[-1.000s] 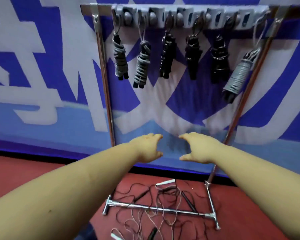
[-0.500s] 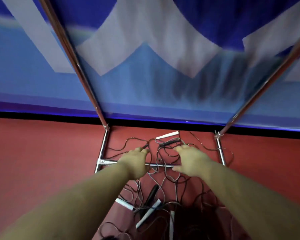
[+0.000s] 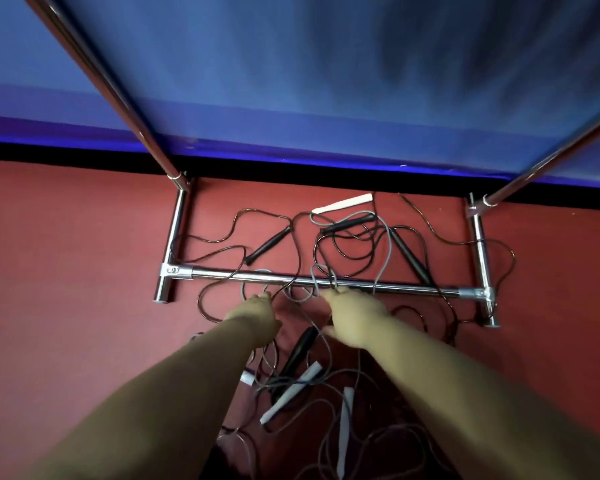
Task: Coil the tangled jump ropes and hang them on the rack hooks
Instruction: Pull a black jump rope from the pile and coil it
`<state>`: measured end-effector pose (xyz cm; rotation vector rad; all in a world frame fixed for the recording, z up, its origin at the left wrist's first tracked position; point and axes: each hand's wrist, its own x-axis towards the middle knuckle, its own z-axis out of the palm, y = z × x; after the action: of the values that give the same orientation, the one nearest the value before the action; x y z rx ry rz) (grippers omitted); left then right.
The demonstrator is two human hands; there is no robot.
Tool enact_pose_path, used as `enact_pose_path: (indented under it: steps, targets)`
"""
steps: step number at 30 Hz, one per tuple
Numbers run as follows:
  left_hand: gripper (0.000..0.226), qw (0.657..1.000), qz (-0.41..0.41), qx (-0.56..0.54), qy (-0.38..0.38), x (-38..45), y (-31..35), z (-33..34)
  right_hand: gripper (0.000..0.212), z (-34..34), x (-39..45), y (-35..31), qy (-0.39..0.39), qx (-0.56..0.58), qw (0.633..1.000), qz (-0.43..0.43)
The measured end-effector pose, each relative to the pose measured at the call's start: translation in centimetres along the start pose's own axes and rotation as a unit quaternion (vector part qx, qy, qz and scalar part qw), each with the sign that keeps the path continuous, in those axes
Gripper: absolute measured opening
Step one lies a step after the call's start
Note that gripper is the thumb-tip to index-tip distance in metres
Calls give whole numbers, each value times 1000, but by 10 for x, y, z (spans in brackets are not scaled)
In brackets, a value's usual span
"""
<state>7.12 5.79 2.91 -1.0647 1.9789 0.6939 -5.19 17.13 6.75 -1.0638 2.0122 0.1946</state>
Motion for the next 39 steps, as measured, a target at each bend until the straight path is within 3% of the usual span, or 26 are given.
enact_pose_path:
  steps: [3, 6, 11, 18, 23, 26, 29, 34, 39]
  targets:
    - [52, 995, -55, -84, -19, 13, -4, 8, 67, 23, 25, -15, -4, -10, 999, -39]
    - [34, 994, 12, -93, -49, 11, 0, 5, 74, 29, 35, -30, 6, -20, 998, -59]
    - [28, 989, 138, -41, -39, -11, 5, -18, 38, 26, 26, -23, 28, -65, 997, -44]
    - [26, 974, 208, -85, 28, -79, 15, -70, 25, -13, -41, 6, 107, -26, 993, -44]
    - [13, 944, 282, -134, 108, -160, 26, -105, 21, -55, -111, 12, 191, 40, 980, -31]
    - [10, 897, 313, -278, 145, -217, 27, -119, 10, -79, -162, 7, 293, 179, 938, -45]
    - [12, 843, 321, -388, 189, -273, 25, -122, 15, -96, -222, -8, 371, 349, 858, -62]
    - [21, 785, 329, -453, 266, -337, 19, -102, 5, -97, -306, -39, 372, 529, 755, -107]
    - [12, 774, 335, -486, 230, -365, 21, -73, 12, -83, -350, -55, 344, 631, 686, -111]
